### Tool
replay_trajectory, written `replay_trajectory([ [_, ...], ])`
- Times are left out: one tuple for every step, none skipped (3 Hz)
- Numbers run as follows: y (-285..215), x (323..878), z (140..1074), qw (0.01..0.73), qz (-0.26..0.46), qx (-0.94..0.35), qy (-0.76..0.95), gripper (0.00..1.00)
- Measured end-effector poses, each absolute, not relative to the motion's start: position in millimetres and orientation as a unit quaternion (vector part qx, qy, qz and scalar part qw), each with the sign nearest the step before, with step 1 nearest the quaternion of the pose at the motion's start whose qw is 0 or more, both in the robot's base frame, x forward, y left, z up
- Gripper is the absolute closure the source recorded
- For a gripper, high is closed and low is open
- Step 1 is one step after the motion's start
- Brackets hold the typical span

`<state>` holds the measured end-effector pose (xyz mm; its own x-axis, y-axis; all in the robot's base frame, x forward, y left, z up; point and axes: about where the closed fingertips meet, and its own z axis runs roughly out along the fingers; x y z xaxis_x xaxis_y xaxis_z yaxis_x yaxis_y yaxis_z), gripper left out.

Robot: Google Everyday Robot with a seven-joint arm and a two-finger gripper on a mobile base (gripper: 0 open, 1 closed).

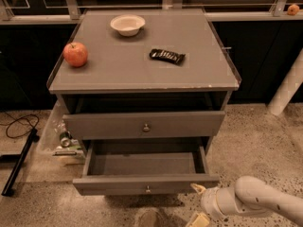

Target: Close middle drawer

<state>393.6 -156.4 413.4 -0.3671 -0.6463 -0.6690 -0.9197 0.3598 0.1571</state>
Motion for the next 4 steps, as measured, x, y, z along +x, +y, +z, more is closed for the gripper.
replay_trajectory([
  [-154.5,431.3,411.4,0.275,0.251,-0.507,0.777,0.19],
  [-152.8,483.2,410.5,0.292,0.224,-0.521,0.770,0.42],
  [-157.2,545.1,414.0,0.309,0.186,-0.524,0.772,0.64],
  [-167.0,614.3,433.4,0.341,0.149,-0.514,0.773,0.89],
])
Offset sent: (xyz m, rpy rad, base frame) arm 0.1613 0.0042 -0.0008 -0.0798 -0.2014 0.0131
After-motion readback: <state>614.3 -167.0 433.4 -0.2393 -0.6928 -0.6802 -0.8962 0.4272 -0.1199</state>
